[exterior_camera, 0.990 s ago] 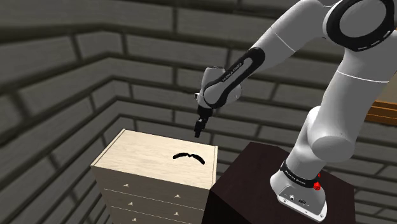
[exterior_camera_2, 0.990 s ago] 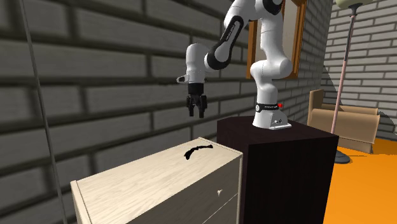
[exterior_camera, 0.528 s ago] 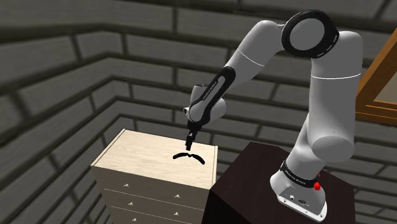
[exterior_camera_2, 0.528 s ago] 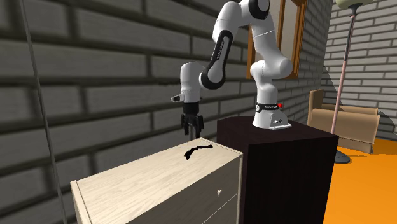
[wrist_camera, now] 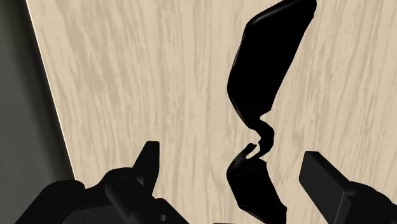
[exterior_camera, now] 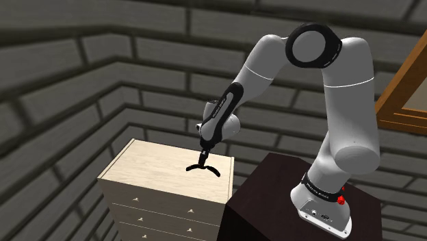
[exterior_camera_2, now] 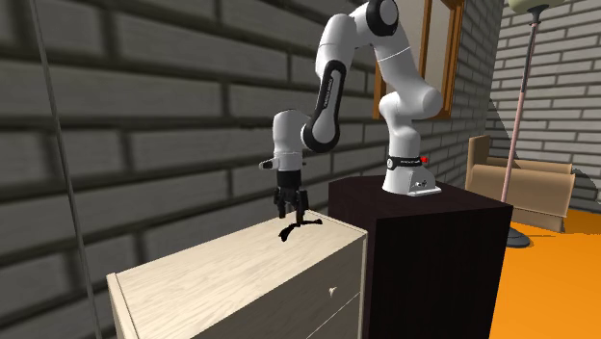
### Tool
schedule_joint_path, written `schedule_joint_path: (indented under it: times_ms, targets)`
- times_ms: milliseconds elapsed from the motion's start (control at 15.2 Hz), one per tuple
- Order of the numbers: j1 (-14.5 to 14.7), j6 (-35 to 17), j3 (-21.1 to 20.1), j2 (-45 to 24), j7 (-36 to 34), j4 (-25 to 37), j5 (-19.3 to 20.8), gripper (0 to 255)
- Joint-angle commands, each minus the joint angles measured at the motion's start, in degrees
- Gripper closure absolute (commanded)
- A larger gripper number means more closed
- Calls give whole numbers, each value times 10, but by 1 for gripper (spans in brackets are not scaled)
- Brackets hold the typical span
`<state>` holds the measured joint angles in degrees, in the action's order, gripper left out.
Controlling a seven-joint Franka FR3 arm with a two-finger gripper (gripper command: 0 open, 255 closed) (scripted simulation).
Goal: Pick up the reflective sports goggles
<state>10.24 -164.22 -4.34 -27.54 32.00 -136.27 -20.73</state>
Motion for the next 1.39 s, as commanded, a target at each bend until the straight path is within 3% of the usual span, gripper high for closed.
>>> schedule_joint_path:
  times_ms: [0, 66, 132, 726, 1320]
  targets:
    - [-4, -10, -4, -12, 6, 3, -3, 0]
    - [-4, -10, -4, -12, 6, 3, -3, 0]
    - [-5, -11, -4, -14, 6, 3, -3, 255]
    - [-4, -10, -4, -12, 6, 3, -3, 255]
    - [12, 46, 16, 66, -19, -19, 16, 255]
